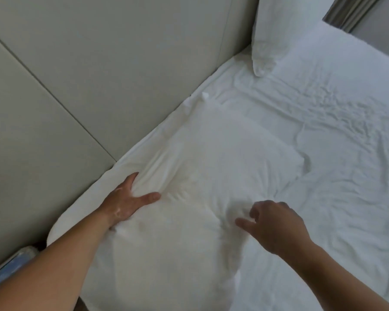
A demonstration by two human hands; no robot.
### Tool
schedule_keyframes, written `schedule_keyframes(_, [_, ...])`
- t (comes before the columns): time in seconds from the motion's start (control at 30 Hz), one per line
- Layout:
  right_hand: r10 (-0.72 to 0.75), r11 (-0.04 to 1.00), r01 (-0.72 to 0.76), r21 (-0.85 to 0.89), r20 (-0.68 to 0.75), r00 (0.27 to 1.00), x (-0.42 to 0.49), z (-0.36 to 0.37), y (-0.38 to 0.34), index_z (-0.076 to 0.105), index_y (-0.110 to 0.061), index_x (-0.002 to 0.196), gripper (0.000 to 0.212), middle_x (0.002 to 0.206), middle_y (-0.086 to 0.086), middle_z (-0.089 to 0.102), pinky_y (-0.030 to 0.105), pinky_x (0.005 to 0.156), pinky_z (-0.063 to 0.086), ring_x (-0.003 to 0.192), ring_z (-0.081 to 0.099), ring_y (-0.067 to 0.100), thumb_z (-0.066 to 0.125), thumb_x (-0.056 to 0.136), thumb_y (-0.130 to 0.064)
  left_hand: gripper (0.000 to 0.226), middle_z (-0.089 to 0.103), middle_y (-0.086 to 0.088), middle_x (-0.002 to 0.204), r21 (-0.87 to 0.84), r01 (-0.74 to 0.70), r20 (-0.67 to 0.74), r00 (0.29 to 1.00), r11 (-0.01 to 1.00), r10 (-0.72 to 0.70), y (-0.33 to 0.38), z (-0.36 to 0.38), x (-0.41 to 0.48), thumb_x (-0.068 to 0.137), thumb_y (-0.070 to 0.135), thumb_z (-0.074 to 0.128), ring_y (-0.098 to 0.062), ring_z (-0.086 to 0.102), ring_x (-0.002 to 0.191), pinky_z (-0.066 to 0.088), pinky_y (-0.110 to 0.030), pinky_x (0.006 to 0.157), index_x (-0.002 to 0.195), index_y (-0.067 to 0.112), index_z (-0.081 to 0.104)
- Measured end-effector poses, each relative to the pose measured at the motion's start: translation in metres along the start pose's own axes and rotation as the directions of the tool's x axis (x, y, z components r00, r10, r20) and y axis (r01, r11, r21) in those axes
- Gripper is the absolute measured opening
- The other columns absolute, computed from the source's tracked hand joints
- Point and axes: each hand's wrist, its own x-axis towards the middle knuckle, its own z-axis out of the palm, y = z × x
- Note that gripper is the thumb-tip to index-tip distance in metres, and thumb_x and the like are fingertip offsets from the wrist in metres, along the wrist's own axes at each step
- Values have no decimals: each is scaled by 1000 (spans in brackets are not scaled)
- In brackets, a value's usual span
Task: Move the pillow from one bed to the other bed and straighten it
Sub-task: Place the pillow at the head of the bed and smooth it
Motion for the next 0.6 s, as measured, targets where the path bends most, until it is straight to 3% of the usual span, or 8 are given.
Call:
schedule_keyframes(0.07, [-149,988,146,-41,-63,987,19,-31,-20,69,-34,113,45,100,-12,74,33,83,54,100,66,15,62,84,-67,152,48,-1,158,-18,26,16,1000,1000,-26,-8,-5,-7,28,102,60,-27,49,141,41,-39,112,161,36,26])
schedule_keyframes(0.2, [-398,916,385,-110,-141,907,86,-67,-73,63,-31,130,47,115,-9,71,35,90,52,111,64,20,61,91,-57,153,49,5,155,-75,67,46,997,995,-64,-31,-13,-15,24,101,63,-23,52,135,41,-32,100,160,40,29])
schedule_keyframes(0.27, [-505,860,489,-149,-107,856,126,-75,-99,58,-29,137,56,125,-5,65,36,97,49,118,60,20,65,89,-57,155,51,7,152,-90,77,66,995,993,-71,-41,-14,-16,21,103,61,-20,54,128,41,-31,99,159,41,28])
schedule_keyframes(0.33, [-570,806,565,-175,28,821,162,-80,-123,53,-32,144,73,139,-4,57,39,107,43,131,52,20,75,80,-59,150,57,9,143,-134,87,73,994,987,-78,-50,-13,-16,23,101,63,-17,57,119,43,-30,95,158,44,29])
schedule_keyframes(0.47, [-532,778,597,-196,302,792,214,-91,-169,43,-43,151,106,157,-11,43,38,116,37,142,42,18,94,58,-51,138,64,14,134,-189,69,73,996,980,-56,-62,-10,-8,28,99,68,-10,63,114,46,-26,91,153,49,34])
schedule_keyframes(0.6, [-409,702,591,-397,454,791,249,-87,-207,37,-45,155,113,159,-9,42,41,117,35,143,43,22,95,58,-48,134,65,23,127,-253,55,82,996,966,-36,-75,-8,1,27,92,76,1,62,112,46,-20,88,149,51,39])
